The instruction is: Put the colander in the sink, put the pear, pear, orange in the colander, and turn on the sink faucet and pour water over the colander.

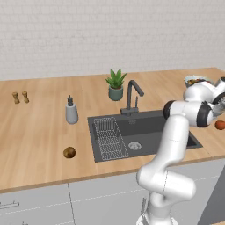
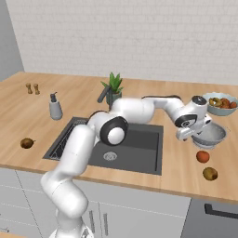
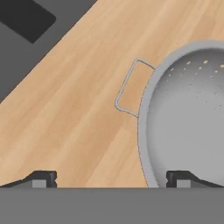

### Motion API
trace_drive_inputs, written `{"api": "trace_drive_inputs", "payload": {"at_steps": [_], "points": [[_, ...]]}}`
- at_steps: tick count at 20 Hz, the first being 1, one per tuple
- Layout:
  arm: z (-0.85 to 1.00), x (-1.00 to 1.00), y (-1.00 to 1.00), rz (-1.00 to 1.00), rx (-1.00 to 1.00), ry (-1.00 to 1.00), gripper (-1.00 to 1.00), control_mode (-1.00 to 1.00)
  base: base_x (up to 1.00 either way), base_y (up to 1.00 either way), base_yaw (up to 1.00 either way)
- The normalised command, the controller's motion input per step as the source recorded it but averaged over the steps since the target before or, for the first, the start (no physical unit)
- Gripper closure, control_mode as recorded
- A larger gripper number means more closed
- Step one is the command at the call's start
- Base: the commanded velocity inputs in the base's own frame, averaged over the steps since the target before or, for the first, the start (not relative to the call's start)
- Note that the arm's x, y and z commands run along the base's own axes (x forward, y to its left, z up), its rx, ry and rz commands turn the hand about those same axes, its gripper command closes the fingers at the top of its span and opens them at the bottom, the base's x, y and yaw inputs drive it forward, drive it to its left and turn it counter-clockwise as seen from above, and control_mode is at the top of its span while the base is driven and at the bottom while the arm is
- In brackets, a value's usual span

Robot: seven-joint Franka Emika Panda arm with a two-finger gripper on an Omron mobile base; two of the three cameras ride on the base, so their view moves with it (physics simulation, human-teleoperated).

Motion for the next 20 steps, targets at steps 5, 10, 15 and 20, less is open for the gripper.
{"api": "trace_drive_inputs", "payload": {"at_steps": [5,10,15,20], "points": [[-0.1,0.35,-0.08,0.06,0.0,0.0,-1.0,-1.0,0.0,0.0,0.0],[-0.01,0.21,-0.2,0.05,0.0,0.0,-1.0,-1.0,0.0,0.0,0.0],[-0.04,0.18,-0.14,0.04,0.0,0.04,-1.0,-1.0,0.0,0.0,0.0],[-0.27,0.09,-0.12,0.04,0.0,0.03,-1.0,-1.0,0.0,0.0,0.0]]}}
